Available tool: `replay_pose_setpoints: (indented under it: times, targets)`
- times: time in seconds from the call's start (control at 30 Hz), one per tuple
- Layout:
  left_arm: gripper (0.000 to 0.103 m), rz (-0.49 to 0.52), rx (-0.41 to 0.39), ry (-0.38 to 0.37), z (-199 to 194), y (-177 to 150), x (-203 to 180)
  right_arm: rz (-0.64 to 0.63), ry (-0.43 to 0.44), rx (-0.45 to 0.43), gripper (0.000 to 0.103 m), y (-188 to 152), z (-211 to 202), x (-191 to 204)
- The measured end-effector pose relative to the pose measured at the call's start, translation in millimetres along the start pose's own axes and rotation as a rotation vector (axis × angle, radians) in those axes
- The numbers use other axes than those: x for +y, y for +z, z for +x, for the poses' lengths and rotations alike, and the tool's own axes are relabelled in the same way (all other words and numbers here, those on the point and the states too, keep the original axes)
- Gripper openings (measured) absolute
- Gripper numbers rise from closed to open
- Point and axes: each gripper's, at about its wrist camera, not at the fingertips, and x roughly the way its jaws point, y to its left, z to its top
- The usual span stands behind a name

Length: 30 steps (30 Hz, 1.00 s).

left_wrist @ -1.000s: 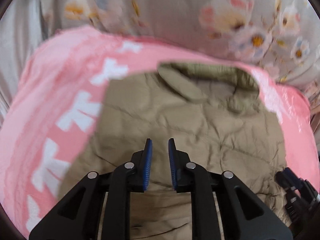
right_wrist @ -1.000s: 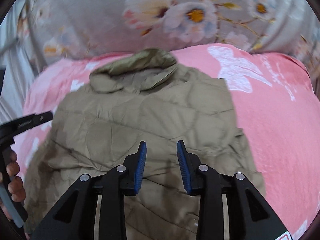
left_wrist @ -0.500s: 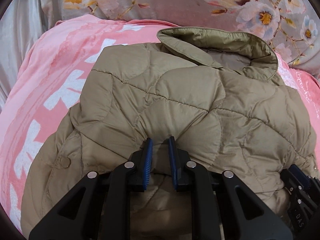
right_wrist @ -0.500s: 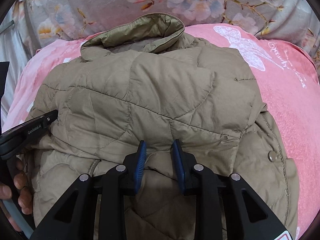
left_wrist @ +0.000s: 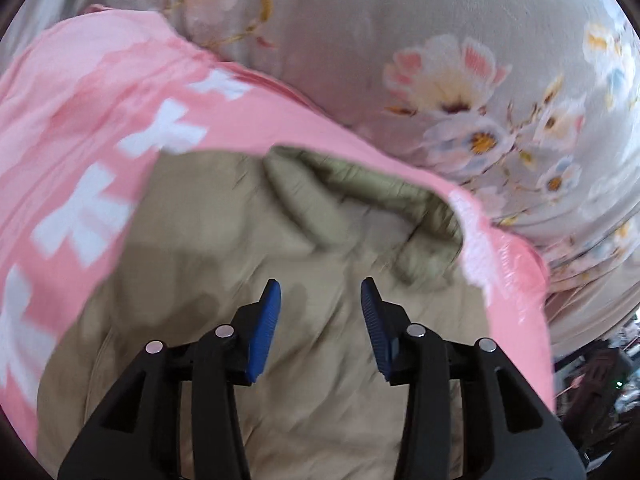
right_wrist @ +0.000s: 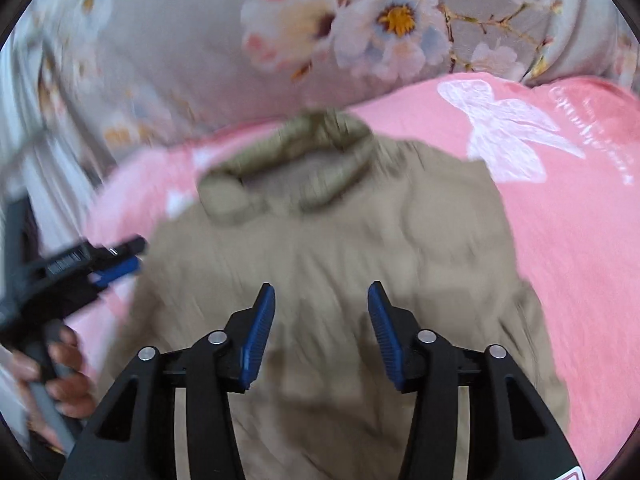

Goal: Fold large clothes

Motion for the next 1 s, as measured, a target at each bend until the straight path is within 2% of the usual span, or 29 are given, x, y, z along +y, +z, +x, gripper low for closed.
replay_pose_setpoints:
  times: [0.1,0.2,0.23,0.27,0.33,0.37,0.4,0.43,0.47,0.53,0.57,0.63,0.7,0.77,0.9,1.0]
  targets:
    - [0.046,-0.02,0.09,-0.01,45.4,27.8,-2.5,0.075,0.013,0.008,0.05,27.4,28.1,-9.3]
    - [0.045,-0.12,0.163,-0.04,85.9,39.2,10.8,0.193,0.061,0.061,0.05,41.9,63.5,-23.4]
    - [0.045,-0.157,0.186,-0.026,100.0,41.4,15.2,0.216,0.075,0.072,0.05,43.8,73.0,-26.1]
    - [0.043,-0.176,0.198,-0.028,109.1,42.2,17.4,0.243,0.074,0.088,0.05,45.6,86.0,-28.9]
    - [0.031,-0.198,0.189,-0.034,118.5,42.4,15.3,0.264,0.064,0.116,0.051,45.6,104.6,-30.6]
    - [0.017,-0.182,0.181,-0.034,120.4,44.6,10.7,0.273,0.063,0.136,0.046,46.9,116.6,-30.6]
    - [0.011,-0.164,0.17,-0.035,119.5,46.0,7.0,0.271,0.067,0.143,0.026,48.2,122.1,-28.7]
    - [0.01,-0.132,0.143,-0.051,114.8,50.1,-0.7,0.268,0.077,0.145,0.011,51.5,124.6,-27.5]
    - [0.004,-0.114,0.127,-0.058,109.7,52.1,-4.7,0.266,0.1,0.133,0.005,55.6,123.4,-25.3]
    - [0.003,-0.07,0.06,-0.087,86.4,53.7,-13.8,0.252,0.176,0.053,0.005,60.9,106.0,-22.0]
    - [0.003,-0.052,0.037,-0.107,76.6,50.9,-13.8,0.21,0.158,0.021,0.004,60.3,98.0,-19.6]
    - [0.003,-0.006,0.026,-0.057,72.3,41.8,-11.9,0.141,0.075,0.042,0.004,54.1,103.0,-19.4]
    - [0.003,0.025,0.056,0.025,86.7,26.5,-3.1,0.128,0.015,0.118,0.003,41.1,122.5,-25.6]
    - [0.002,0.008,0.103,0.06,106.9,12.0,9.6,0.122,-0.006,0.143,0.002,30.9,133.5,-28.7]
    - [0.003,-0.004,0.108,0.044,120.2,-0.7,24.0,0.086,-0.038,0.147,0.0,29.2,139.3,-25.7]
    - [0.003,0.026,0.101,0.06,125.1,-5.1,23.2,0.08,-0.048,0.14,0.0,25.4,143.6,-26.2]
